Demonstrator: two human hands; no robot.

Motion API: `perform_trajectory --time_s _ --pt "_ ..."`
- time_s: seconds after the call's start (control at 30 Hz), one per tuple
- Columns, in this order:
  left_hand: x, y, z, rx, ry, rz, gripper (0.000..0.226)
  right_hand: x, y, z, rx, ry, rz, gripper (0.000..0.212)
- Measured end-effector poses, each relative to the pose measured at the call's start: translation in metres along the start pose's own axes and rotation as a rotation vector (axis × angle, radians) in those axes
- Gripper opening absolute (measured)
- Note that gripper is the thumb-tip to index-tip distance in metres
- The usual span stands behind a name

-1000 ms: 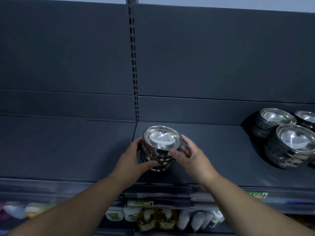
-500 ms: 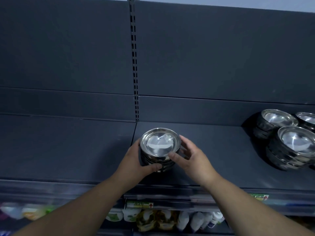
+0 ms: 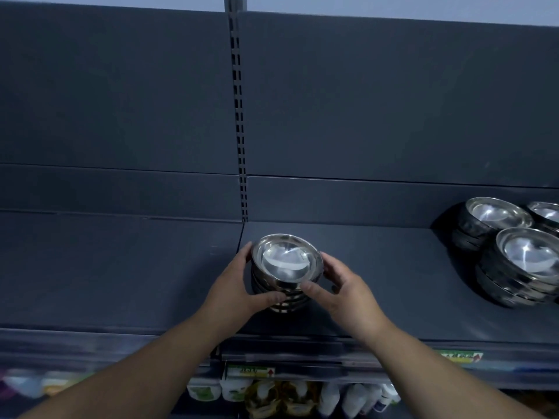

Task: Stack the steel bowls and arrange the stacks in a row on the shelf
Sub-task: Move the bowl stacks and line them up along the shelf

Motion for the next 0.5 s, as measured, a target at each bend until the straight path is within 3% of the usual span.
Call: perform_trajectory --time_s 0.07,0.27,0.4,0.5 --pt "0.0007 0.0001 -0.0001 -0.004 -0.001 -0.008 0.111 -0.0002 0.0006 -0.0002 0.005 -0.002 0.039 0.103" --pt "0.0022 -0.0003 0.0019 -0.028 0.003 0.004 0.107 -0.0009 0.0044 -0.0052 0.044 0.017 0.014 0.086" --pt "0.0024 -0.0001 0.0018 -0.01 -0.001 0.004 0.108 -0.0009 0.0056 -0.0057 0.016 -0.006 -0.049 0.099" --pt "0.0018 -0.0008 0.0006 -0.009 0.001 0.024 0.105 0.0011 0.0052 -0.0068 -0.037 0.002 -0.107 0.077"
Point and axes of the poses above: each hand's wrist, its own z-axis away from the middle knuckle, its own y-axis out of the back of the hand, x = y × z, the point moved 1 cm from there along -z, towards the middle knuckle, and after that the axes turned 4 degrees about z, right-handed, at the moved point
